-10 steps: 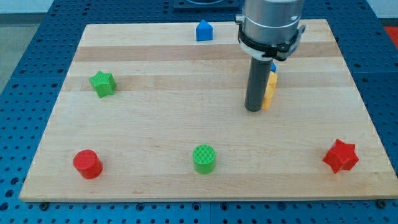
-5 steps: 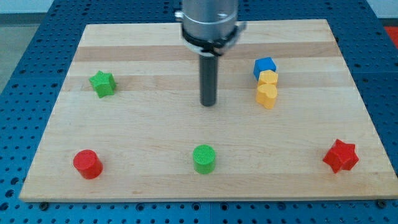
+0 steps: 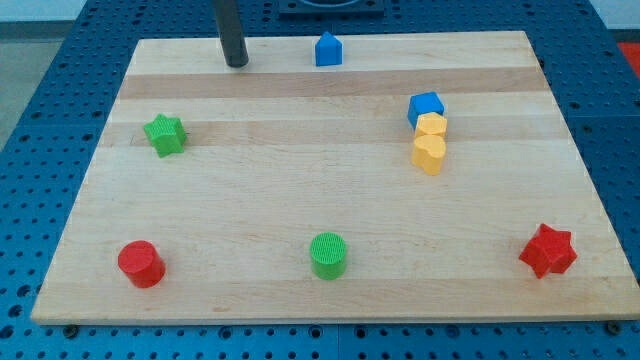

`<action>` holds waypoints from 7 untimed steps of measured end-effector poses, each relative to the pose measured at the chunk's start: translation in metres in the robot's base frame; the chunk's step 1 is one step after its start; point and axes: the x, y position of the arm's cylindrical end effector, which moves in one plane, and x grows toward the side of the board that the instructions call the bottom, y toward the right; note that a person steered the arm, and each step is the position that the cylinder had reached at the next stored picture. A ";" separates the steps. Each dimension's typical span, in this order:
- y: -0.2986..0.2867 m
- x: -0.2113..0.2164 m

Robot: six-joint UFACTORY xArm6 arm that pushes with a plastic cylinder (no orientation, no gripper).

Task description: Move the blue triangle into the blue cube

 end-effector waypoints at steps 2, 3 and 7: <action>0.056 -0.016; 0.095 -0.015; 0.202 0.009</action>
